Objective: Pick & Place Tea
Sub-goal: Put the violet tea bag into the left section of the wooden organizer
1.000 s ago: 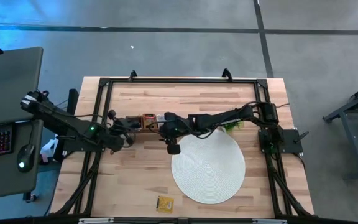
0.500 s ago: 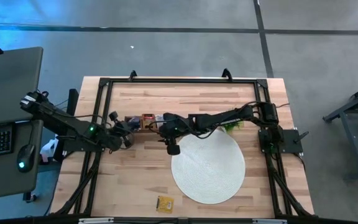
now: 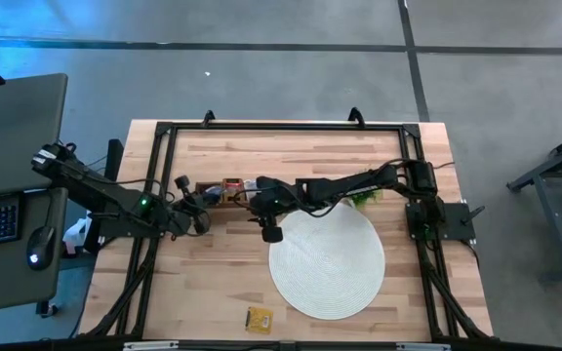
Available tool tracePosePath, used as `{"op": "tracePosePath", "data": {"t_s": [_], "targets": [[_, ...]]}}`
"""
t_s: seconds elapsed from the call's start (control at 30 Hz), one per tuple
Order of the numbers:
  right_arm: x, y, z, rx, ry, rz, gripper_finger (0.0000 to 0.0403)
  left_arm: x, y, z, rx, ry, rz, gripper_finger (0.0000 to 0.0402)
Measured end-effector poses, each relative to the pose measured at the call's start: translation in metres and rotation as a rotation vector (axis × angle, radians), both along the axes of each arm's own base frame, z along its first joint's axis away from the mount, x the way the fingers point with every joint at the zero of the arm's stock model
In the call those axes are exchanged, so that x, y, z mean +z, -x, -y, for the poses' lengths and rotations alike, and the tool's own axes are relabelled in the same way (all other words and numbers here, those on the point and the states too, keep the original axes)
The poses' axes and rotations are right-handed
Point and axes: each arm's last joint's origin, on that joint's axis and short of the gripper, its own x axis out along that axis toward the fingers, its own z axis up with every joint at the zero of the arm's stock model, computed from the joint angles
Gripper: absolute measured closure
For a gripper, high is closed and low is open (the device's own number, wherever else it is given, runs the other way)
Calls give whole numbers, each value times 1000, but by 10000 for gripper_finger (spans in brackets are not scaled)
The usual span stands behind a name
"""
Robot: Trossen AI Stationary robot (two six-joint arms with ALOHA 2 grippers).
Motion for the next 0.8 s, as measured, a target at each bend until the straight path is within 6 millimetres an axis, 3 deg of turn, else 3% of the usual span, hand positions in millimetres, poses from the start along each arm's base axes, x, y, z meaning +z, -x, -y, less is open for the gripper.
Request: {"op": "tracePosePath", "data": {"t_s": [0.27,0.47,0.67,0.8], "targets": [[8,-5,6,-92,108,115,257,0,-1,1,-16,41,13,401],[17,-13,23,61,168,345,257,2,-1,1,-3,58,46,401],[-14,-33,45,64,223,335,257,9,2,-1,10,59,98,401],[-9,-54,60,51,220,312,257,13,5,-2,4,68,126,401]]}}
